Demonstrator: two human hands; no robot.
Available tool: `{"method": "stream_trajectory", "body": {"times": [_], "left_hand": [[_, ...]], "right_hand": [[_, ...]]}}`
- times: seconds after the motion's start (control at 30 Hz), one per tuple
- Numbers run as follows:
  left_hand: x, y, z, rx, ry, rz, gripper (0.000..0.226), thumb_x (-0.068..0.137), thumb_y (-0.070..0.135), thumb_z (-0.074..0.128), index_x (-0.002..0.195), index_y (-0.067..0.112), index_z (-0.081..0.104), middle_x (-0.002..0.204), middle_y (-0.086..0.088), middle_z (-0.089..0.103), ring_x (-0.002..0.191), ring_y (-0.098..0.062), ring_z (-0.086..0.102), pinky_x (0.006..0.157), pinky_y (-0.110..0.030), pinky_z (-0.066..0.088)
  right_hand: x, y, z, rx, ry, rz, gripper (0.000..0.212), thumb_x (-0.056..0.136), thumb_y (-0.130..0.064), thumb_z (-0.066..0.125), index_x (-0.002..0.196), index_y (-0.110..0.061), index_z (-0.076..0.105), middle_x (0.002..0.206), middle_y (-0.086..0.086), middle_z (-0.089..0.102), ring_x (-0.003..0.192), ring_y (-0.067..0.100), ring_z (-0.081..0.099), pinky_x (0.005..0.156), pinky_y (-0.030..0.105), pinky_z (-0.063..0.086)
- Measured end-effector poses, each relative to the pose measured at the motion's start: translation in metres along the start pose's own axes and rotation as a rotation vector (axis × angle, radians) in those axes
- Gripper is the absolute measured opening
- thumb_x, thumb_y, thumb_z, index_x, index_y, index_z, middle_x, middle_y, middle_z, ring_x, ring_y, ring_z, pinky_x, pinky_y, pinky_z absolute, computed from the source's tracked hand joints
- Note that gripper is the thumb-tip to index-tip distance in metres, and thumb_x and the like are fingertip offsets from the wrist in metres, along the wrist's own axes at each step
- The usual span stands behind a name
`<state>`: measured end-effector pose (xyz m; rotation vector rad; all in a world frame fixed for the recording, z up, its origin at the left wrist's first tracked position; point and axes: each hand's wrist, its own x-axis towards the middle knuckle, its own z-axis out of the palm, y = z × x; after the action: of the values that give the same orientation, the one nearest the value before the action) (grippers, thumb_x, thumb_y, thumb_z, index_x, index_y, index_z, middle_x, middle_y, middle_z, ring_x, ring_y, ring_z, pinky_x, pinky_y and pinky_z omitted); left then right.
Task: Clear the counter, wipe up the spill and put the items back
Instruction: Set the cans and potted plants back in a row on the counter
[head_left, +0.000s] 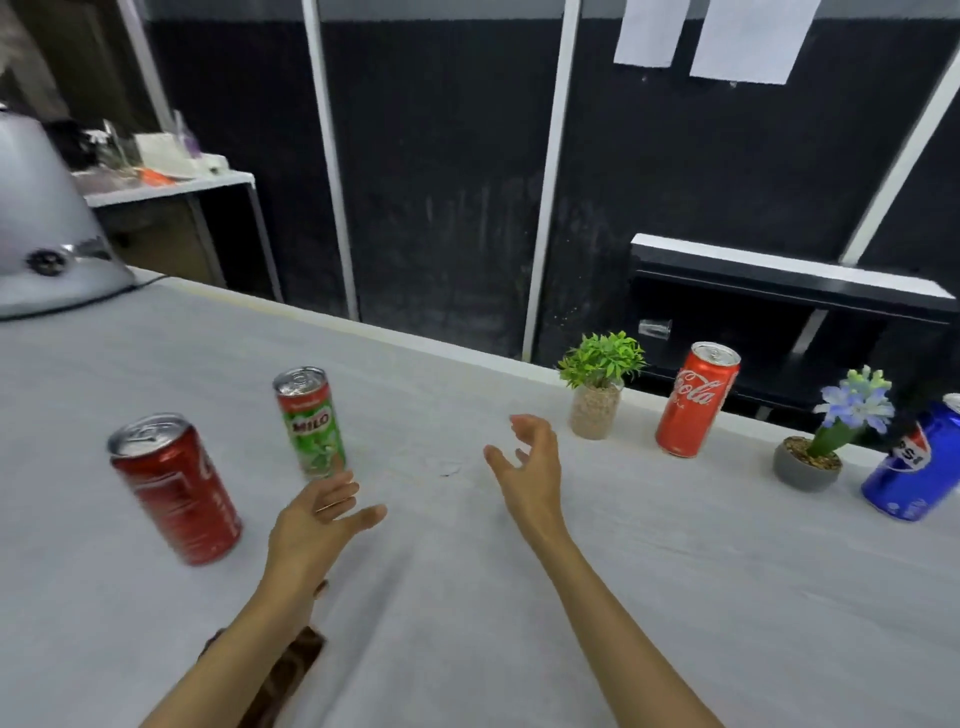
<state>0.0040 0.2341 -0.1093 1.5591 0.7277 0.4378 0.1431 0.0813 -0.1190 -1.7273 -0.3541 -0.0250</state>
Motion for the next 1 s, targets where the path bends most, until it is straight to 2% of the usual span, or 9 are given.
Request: {"method": "stream_trajectory", "body": {"times": [0.17, 0.27, 0.33, 0.4, 0.47, 0.57, 0.63, 0.77, 1.0], "left_hand": [[-0.016, -0.017, -0.081, -0.053, 0.198, -0.050, 0.059, 0.064, 0.009, 0.080, 0.115, 0.007, 0.052, 0.111, -0.011, 0.059, 0.103, -0.027, 0.057, 0.095, -0.038, 0.043], [-0.015, -0.024, -0.110, -0.071, 0.233, -0.087, 0.066, 0.064, 0.014, 0.080, 0.121, -0.001, 0.049, 0.114, -0.013, 0.058, 0.096, -0.029, 0.060, 0.087, -0.038, 0.047], [-0.009, -0.024, -0.120, -0.043, 0.354, -0.106, 0.080, 0.062, 0.017, 0.082, 0.126, 0.001, 0.039, 0.124, -0.014, 0.047, 0.103, -0.031, 0.056, 0.089, -0.040, 0.046], [-0.001, -0.021, -0.126, 0.028, 0.424, -0.016, 0.085, 0.059, 0.018, 0.084, 0.128, 0.009, 0.034, 0.131, -0.012, 0.040, 0.113, -0.029, 0.049, 0.092, -0.038, 0.043], [0.007, -0.021, -0.127, 0.104, 0.381, 0.123, 0.084, 0.060, 0.017, 0.083, 0.128, 0.017, 0.035, 0.130, -0.004, 0.043, 0.115, -0.023, 0.047, 0.093, -0.035, 0.041], [0.018, -0.018, -0.125, 0.121, 0.328, 0.193, 0.075, 0.064, 0.017, 0.080, 0.127, 0.023, 0.039, 0.115, 0.006, 0.050, 0.103, -0.015, 0.050, 0.088, -0.030, 0.042], [0.026, -0.016, -0.124, 0.116, 0.320, 0.213, 0.071, 0.066, 0.017, 0.079, 0.126, 0.022, 0.042, 0.109, 0.007, 0.050, 0.099, -0.012, 0.050, 0.086, -0.029, 0.042], [0.043, -0.010, -0.117, 0.126, 0.273, 0.247, 0.070, 0.064, 0.015, 0.080, 0.124, 0.019, 0.045, 0.108, 0.003, 0.054, 0.096, -0.012, 0.052, 0.083, -0.028, 0.044], [0.093, 0.027, -0.061, 0.108, 0.175, 0.295, 0.071, 0.066, 0.012, 0.078, 0.128, 0.012, 0.043, 0.128, -0.010, 0.056, 0.106, -0.017, 0.053, 0.090, -0.032, 0.043]], "right_hand": [[-0.009, -0.021, 0.094, -0.034, -0.336, -0.002, 0.064, 0.076, -0.023, 0.074, 0.129, -0.017, 0.038, 0.136, 0.005, 0.041, 0.125, 0.017, 0.042, 0.099, 0.023, 0.035], [-0.007, -0.031, 0.136, -0.057, -0.414, 0.015, 0.084, 0.072, -0.025, 0.078, 0.138, -0.015, 0.028, 0.145, 0.006, 0.034, 0.132, 0.020, 0.036, 0.106, 0.031, 0.034], [-0.003, -0.036, 0.156, -0.055, -0.428, 0.023, 0.090, 0.069, -0.026, 0.080, 0.140, -0.016, 0.026, 0.145, 0.006, 0.035, 0.130, 0.020, 0.039, 0.104, 0.030, 0.035], [0.000, -0.038, 0.172, -0.030, -0.414, 0.015, 0.087, 0.065, -0.025, 0.082, 0.136, -0.017, 0.032, 0.138, 0.006, 0.045, 0.116, 0.014, 0.047, 0.094, 0.025, 0.039], [0.001, -0.038, 0.184, -0.012, -0.382, 0.020, 0.077, 0.066, -0.024, 0.082, 0.129, -0.018, 0.038, 0.126, 0.002, 0.053, 0.106, 0.013, 0.052, 0.086, 0.024, 0.041], [-0.001, -0.033, 0.193, -0.016, -0.325, 0.022, 0.062, 0.070, -0.027, 0.077, 0.122, -0.020, 0.044, 0.106, -0.007, 0.056, 0.099, 0.014, 0.057, 0.077, 0.021, 0.042], [-0.001, -0.032, 0.194, -0.040, -0.297, 0.000, 0.058, 0.071, -0.031, 0.076, 0.119, -0.020, 0.046, 0.102, -0.009, 0.056, 0.092, 0.011, 0.057, 0.073, 0.018, 0.042], [0.009, -0.038, 0.189, -0.082, -0.255, -0.024, 0.055, 0.071, -0.031, 0.077, 0.116, -0.017, 0.048, 0.104, -0.004, 0.060, 0.091, 0.011, 0.057, 0.077, 0.022, 0.045], [0.065, -0.056, 0.146, -0.124, -0.079, -0.029, 0.057, 0.071, -0.028, 0.077, 0.119, -0.015, 0.048, 0.117, 0.005, 0.062, 0.100, 0.017, 0.059, 0.084, 0.027, 0.047]]}}
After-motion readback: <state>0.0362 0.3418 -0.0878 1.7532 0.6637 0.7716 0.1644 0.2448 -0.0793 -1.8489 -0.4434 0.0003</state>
